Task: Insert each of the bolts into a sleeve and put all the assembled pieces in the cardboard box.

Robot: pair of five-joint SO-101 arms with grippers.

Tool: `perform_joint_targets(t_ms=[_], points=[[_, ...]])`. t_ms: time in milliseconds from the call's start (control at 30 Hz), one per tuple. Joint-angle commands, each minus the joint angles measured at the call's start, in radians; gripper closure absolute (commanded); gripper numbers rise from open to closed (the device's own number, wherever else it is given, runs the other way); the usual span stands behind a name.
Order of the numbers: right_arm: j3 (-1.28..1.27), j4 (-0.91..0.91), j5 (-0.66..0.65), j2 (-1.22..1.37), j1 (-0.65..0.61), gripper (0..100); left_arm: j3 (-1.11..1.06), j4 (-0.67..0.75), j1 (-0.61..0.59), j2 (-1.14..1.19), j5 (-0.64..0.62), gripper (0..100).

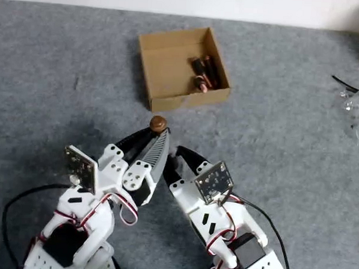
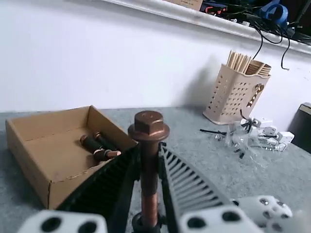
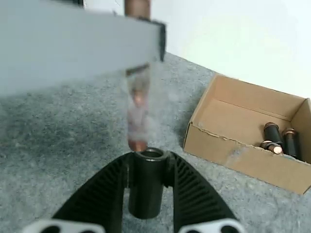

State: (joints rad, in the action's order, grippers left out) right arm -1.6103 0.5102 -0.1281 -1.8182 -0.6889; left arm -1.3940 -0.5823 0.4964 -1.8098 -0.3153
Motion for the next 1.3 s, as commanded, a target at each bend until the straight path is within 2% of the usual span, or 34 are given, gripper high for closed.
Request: perform_joint_targets(t_ms=[0,200,333,433,567,1100,1267], points=[[0.038,0.001,-0.012,-0.021,-0.01,99.4,-0.012,0.063,0.012,0.002,0.011,99],[0.038,0.001,-0.012,-0.021,-0.008,99.4,-0.03,0.08,0.01,0.002,0.011,99],[0.039,0.031,-0.012,-0.021,-0.012,99.4,-0.038,0.084,-0.036,0.002,0.006,99],[0.062,0.033,-0.012,-0.021,-0.012,99.4,-0.068,0.081,-0.058,0.002,-0.074,99],[0.064,0.033,-0.012,-0.021,-0.008,99.4,-0.091,0.08,-0.053,0.002,-0.124,99],[0.064,0.031,-0.012,-0.021,-0.008,99.4,0.004,0.055,-0.024,-0.001,-0.13,99],[0.064,0.031,-0.012,-0.021,-0.007,99.4,0.039,0.018,-0.013,0.001,-0.206,99]])
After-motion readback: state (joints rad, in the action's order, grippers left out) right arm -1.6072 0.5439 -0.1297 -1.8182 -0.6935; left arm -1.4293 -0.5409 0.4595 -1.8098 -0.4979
